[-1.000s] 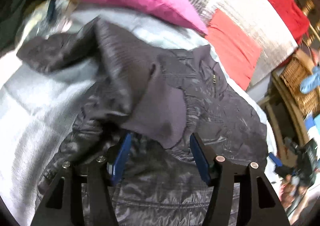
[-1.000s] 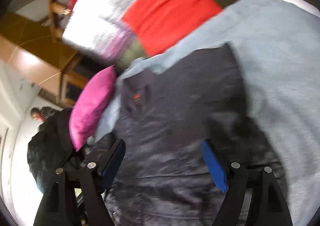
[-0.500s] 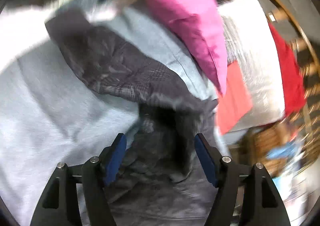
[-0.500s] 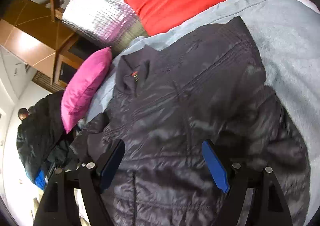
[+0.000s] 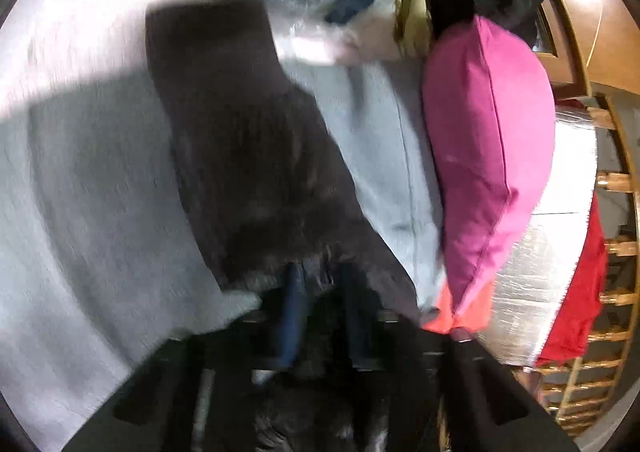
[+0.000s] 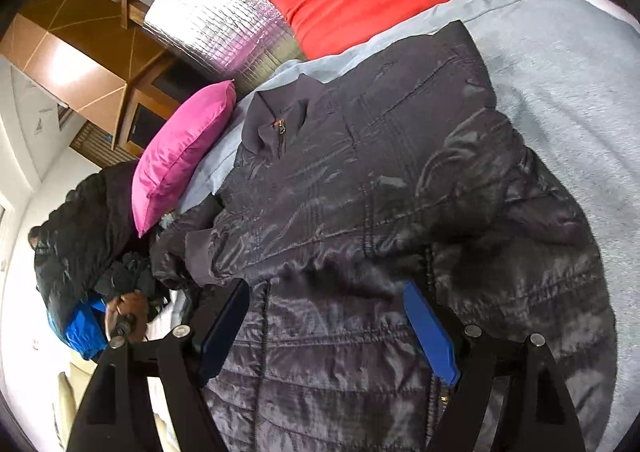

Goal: Fold large clothes

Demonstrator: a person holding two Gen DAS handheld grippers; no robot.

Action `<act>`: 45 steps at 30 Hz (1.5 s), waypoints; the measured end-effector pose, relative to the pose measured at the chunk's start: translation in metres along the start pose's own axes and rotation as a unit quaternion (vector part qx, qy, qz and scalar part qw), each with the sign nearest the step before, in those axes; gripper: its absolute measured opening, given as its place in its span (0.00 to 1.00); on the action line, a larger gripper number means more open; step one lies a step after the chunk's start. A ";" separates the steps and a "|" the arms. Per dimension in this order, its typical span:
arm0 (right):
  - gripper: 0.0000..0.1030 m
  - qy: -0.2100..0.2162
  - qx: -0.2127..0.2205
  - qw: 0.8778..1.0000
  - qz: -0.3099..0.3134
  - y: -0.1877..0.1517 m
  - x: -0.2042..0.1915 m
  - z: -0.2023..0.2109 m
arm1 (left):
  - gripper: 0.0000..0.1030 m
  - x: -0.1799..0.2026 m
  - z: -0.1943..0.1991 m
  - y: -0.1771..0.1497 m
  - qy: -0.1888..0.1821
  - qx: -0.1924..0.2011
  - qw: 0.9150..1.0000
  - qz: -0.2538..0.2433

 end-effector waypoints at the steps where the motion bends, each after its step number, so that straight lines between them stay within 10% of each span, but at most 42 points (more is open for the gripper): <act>1: 0.80 -0.003 -0.001 1.000 0.002 -0.001 0.001 0.001 | 0.03 0.002 0.009 0.004 0.014 0.022 0.999 -0.023; 6: 0.80 0.002 -0.006 1.000 -0.012 -0.003 0.004 0.002 | 0.03 0.025 0.075 0.010 0.010 0.098 0.988 -0.119; 10: 0.83 0.073 -0.010 0.997 -0.037 0.007 -0.032 -0.018 | 0.67 0.032 0.100 -0.026 -0.007 0.097 0.981 -0.171; 11: 0.83 0.094 -0.014 0.995 -0.031 0.009 -0.047 -0.027 | 0.67 0.038 0.099 -0.046 -0.007 0.087 0.975 -0.205; 18: 0.83 0.081 -0.026 0.996 -0.025 0.011 -0.061 -0.062 | 0.67 0.095 0.034 -0.208 0.016 0.008 0.883 -0.470; 22: 0.83 0.071 -0.026 0.996 -0.045 0.012 -0.039 -0.057 | 0.67 0.108 -0.030 -0.243 0.038 -0.035 0.862 -0.504; 27: 0.83 0.068 -0.026 0.997 -0.041 0.021 -0.028 -0.050 | 0.59 0.074 -0.117 -0.208 0.184 -0.045 0.868 -0.460; 29: 0.83 0.071 -0.024 0.996 -0.047 0.029 -0.023 -0.047 | 0.59 0.078 -0.112 -0.213 0.179 -0.034 0.860 -0.477; 35: 0.83 0.108 -0.005 0.993 -0.050 0.053 -0.030 -0.045 | 0.60 0.090 -0.066 -0.215 0.095 -0.024 0.883 -0.458; 38: 0.83 0.082 -0.006 0.994 -0.072 0.059 -0.012 -0.061 | 0.61 0.075 -0.072 -0.201 0.129 -0.018 0.885 -0.447; 40: 0.83 0.064 -0.040 0.990 -0.117 0.054 0.010 -0.081 | 0.59 0.059 -0.093 -0.186 0.164 -0.063 0.896 -0.409; 45: 0.83 0.084 -0.005 0.995 -0.060 0.051 -0.022 -0.042 | 0.60 0.072 -0.043 -0.170 0.054 -0.062 0.926 -0.368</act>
Point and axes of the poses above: each gripper's, at about its wrist camera, not at the fingertips, and z roughly against the way its jaws point, x to its right, y to its top, the point moved 4 cm from there along -z, roughly the way its jaws point
